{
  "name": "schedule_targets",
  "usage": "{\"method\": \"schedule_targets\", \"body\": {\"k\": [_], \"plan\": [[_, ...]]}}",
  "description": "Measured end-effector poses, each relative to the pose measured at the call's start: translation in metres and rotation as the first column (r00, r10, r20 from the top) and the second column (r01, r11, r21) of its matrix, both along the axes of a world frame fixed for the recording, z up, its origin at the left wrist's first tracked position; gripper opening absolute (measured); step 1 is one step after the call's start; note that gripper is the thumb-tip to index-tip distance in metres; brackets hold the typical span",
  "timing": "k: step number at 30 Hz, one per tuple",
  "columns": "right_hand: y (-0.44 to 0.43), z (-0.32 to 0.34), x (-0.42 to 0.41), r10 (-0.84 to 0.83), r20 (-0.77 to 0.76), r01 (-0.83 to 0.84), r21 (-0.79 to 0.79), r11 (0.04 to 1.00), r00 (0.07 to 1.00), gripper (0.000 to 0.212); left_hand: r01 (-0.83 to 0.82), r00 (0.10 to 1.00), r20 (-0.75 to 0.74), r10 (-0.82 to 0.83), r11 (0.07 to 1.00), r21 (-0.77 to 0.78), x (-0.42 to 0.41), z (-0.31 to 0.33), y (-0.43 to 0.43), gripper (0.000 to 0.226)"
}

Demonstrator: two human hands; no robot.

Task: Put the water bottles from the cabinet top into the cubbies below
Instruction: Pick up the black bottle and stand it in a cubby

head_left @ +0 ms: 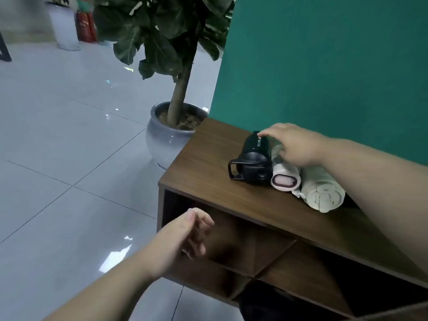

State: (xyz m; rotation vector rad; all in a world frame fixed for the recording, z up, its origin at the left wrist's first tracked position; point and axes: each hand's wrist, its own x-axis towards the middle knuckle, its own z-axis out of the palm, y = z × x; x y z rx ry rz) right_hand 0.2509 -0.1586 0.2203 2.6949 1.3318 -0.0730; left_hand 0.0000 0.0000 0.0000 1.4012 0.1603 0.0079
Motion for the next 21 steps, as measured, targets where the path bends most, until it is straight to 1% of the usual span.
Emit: {"method": "schedule_targets", "body": {"k": [3,5,8,10,12,13,15,17,19,21], "plan": [[0.014,-0.005,0.016,0.062,0.052,-0.053,-0.172,0.984,0.997,0.08,-0.009,1.0,-0.024,0.01,0.999,0.043,0.007,-0.009,0.008,0.089],[0.022,-0.01,0.025,0.113,0.051,-0.095,-0.271,0.958,0.992,0.085,-0.002,0.999,-0.032,0.003,0.999,0.053,0.007,-0.012,0.01,0.087],[0.033,-0.016,0.032,0.163,0.045,-0.139,-0.33,0.934,0.986,0.088,-0.006,0.999,-0.038,0.01,0.994,0.105,0.003,-0.012,0.008,0.085],[0.039,-0.021,0.031,0.198,0.048,-0.168,-0.358,0.918,0.979,0.095,0.003,0.999,-0.048,0.004,0.991,0.132,0.0,-0.006,0.007,0.084],[0.044,-0.025,0.027,0.226,0.034,-0.199,-0.36,0.912,0.974,0.101,0.0,0.998,-0.061,0.009,0.989,0.149,-0.005,-0.001,0.006,0.081],[0.045,-0.027,0.023,0.246,0.021,-0.224,-0.345,0.911,0.969,0.101,-0.004,0.998,-0.059,0.014,0.987,0.158,-0.009,0.004,0.006,0.076],[0.046,-0.029,0.013,0.304,-0.002,-0.291,-0.295,0.91,0.953,0.094,-0.025,0.998,-0.05,0.035,0.982,0.187,-0.018,0.012,0.009,0.061],[0.045,-0.03,-0.005,0.353,-0.005,-0.344,-0.244,0.907,0.935,0.085,-0.037,0.997,-0.058,0.05,0.976,0.214,-0.027,0.021,0.012,0.054],[0.041,-0.031,-0.029,0.407,0.013,-0.394,-0.219,0.892,0.913,0.083,-0.04,0.993,-0.097,0.065,0.969,0.245,-0.035,0.029,0.016,0.054],[0.037,-0.032,-0.058,0.455,0.019,-0.444,-0.187,0.876,0.89,0.083,-0.048,0.987,-0.135,0.087,0.963,0.266,-0.043,0.034,0.02,0.059]]}}
